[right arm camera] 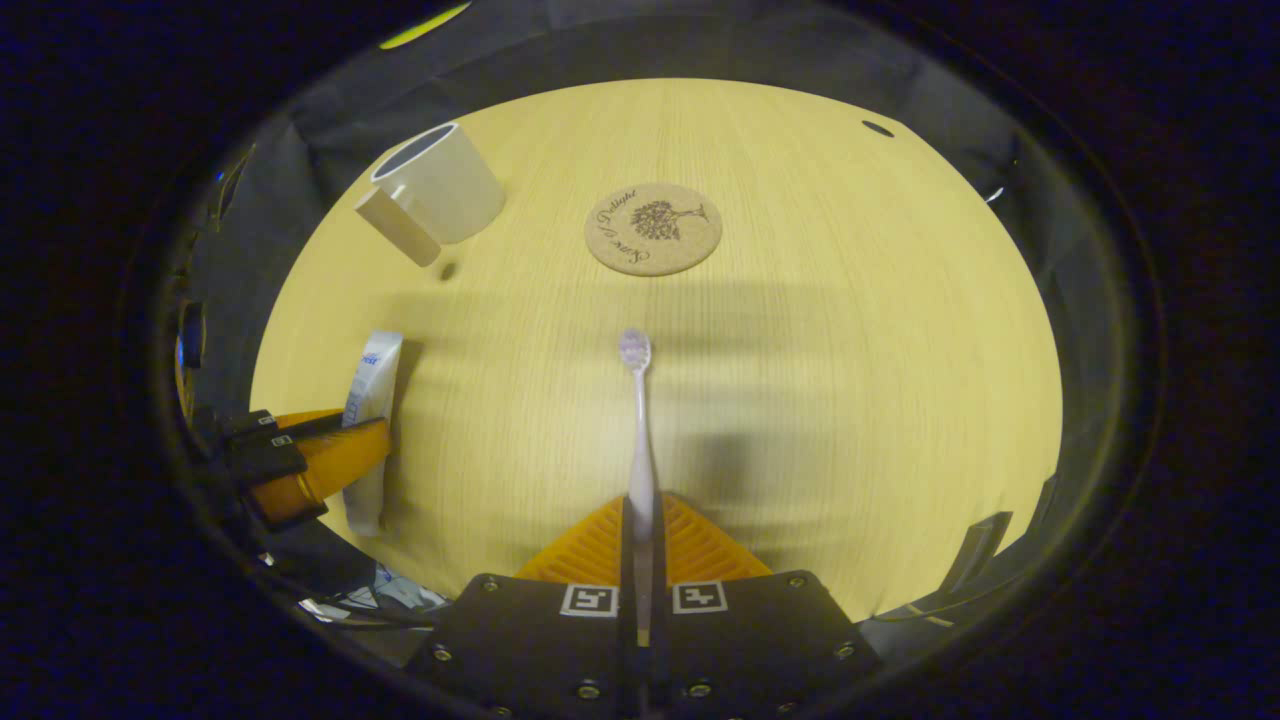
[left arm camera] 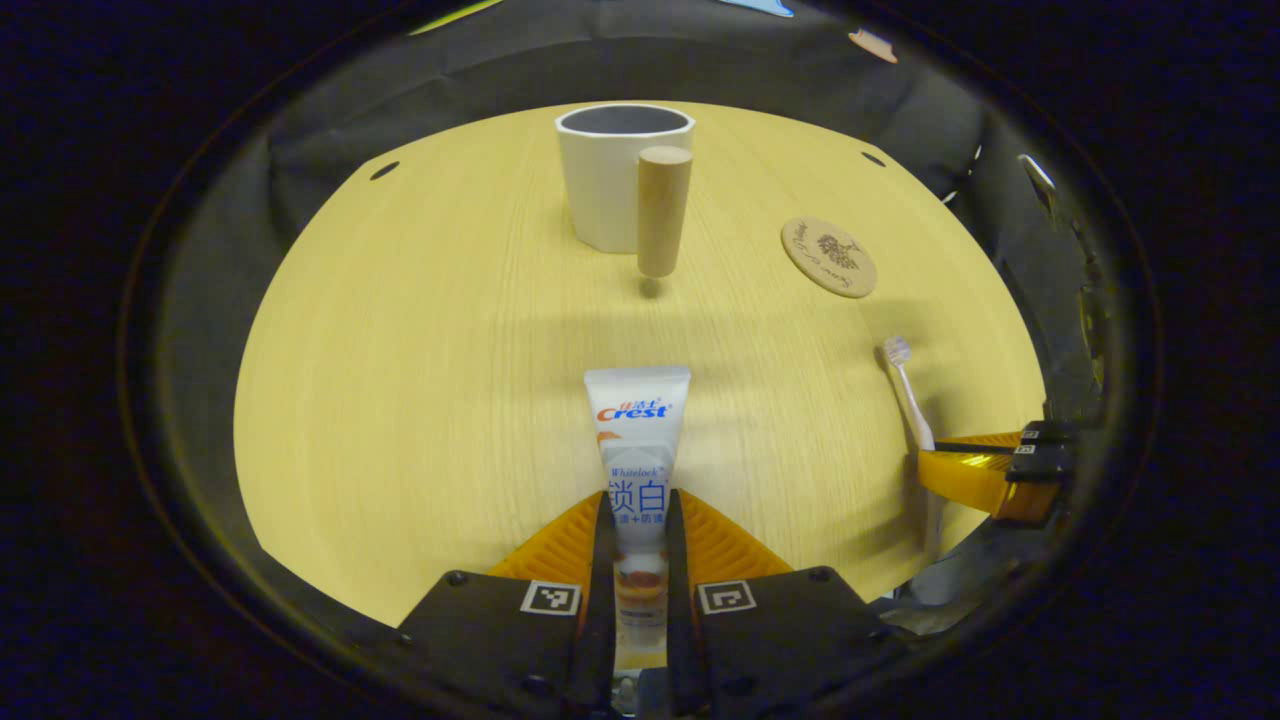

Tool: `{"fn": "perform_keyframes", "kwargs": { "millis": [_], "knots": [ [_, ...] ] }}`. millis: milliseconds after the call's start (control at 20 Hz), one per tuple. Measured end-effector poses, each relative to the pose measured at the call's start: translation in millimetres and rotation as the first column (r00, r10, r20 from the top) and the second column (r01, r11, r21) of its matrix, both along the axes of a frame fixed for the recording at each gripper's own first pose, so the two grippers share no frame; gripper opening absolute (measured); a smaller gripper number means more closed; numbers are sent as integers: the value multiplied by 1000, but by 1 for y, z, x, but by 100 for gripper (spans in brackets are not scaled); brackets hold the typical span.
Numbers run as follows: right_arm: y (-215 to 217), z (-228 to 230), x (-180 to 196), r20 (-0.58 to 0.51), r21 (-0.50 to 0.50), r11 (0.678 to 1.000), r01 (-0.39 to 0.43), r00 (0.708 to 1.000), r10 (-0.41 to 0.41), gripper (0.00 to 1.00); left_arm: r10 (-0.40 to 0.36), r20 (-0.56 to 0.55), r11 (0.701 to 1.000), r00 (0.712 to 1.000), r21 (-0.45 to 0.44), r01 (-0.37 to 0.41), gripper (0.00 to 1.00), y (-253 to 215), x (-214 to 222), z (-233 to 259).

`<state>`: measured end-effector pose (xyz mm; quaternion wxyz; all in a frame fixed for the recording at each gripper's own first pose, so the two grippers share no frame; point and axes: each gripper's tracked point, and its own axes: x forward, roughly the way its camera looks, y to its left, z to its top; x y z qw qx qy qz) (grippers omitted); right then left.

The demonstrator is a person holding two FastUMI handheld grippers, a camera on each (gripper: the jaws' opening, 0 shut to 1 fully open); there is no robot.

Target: Put the toothbrush and toothpaste on the desktop into the cup, then pick up the cup and place it on the coaster on the desktop.

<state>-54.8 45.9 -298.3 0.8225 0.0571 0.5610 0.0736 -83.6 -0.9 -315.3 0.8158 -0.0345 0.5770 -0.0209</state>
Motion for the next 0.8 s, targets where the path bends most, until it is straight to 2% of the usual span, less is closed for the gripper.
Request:
{"fn": "perform_keyframes", "kwargs": {
  "millis": [450,650,800],
  "knots": [
    [6,36,16,139,111,994,8,990,-24,5,91,148,994,985,-74,-80,29,6,17,29],
    [8,53,24,203,157,988,7,978,-39,5,137,246,989,960,-97,-116,28,13,31,54],
    [8,69,30,273,179,984,-2,961,-48,5,166,329,985,930,-101,-141,28,21,43,76]
  ]
}}
